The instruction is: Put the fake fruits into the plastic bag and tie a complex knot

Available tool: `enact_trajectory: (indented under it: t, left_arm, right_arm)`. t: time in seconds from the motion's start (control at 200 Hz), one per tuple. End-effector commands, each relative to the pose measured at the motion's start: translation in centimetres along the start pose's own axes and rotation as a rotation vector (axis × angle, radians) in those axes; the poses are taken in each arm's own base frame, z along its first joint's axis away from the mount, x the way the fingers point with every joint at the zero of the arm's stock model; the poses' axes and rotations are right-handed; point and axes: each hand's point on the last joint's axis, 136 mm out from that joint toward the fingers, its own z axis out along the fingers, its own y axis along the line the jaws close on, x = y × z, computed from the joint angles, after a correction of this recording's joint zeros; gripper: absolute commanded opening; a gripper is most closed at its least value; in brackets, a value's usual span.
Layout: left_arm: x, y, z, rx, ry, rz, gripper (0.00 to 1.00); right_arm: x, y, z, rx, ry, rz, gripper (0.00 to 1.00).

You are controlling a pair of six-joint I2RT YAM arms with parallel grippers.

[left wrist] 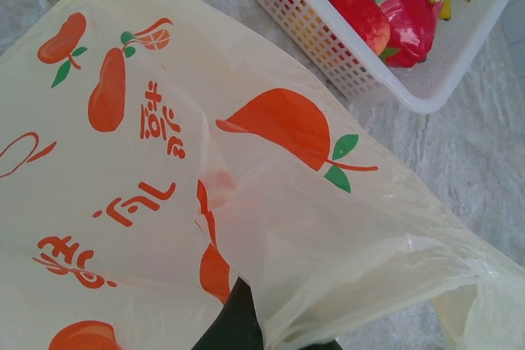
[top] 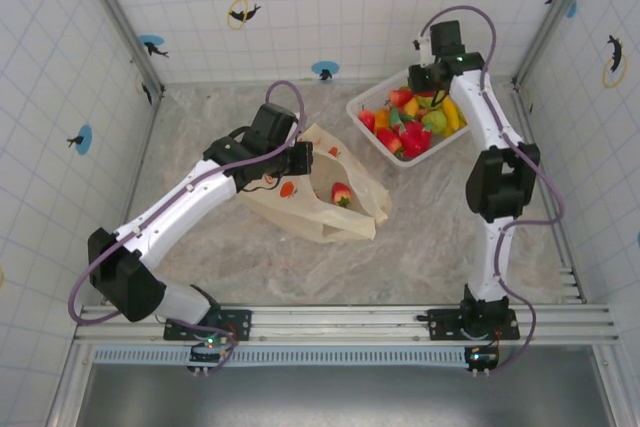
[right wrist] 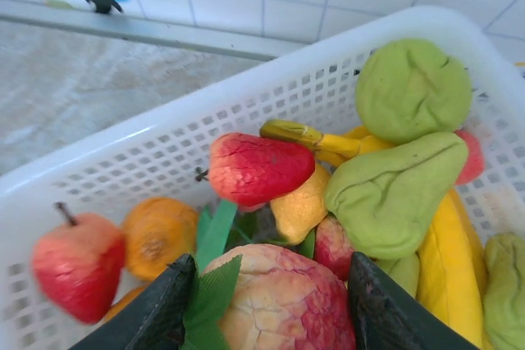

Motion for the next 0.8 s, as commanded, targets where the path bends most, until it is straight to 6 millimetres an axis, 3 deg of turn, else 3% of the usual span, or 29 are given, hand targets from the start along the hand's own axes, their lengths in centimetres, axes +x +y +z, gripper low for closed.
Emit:
enact_trajectory:
  t: [0.0,0.22,0.335,0.465,0.671,0.796]
  left_arm:
    - [-0.8,-0.5,-0.5,0.02,-0.026,0.018,0.0]
    - [-0.7,-0.7,0.0,0.036,-0.018,0.015,0.0]
    - [-0.7,-0.6,-0.1,0.032,-0.022,0.016,0.0]
    - [-0.7,-0.5,-0.2,0.028,-0.023,0.016,0.0]
    - [-0.9,-0.5,-0.5,0.025,-0.035,0.015,0.0]
    - [-0.8,-0.4,-0.5,0.025,-0.034,0.016,0.0]
  right_arm:
    - [-2.1,0.9,-4.2,-0.071,-0.133,0.072,0.42]
    - [-2.1,4.2,-12.7,-0.264,-0.336,0.171,0.42]
    - [-1.2,6.8,-17.3,-0.413,-0.459,0.234,0.42]
    - [1.5,10.6,-21.2,-0.545,-0.506,0.245,0.42]
    - [6.3,17.1,-25.3,-0.724,-0.519,0.227,0.42]
    - [9.1,20.5,-26.1,-0.799,-0.498,0.22,0.41]
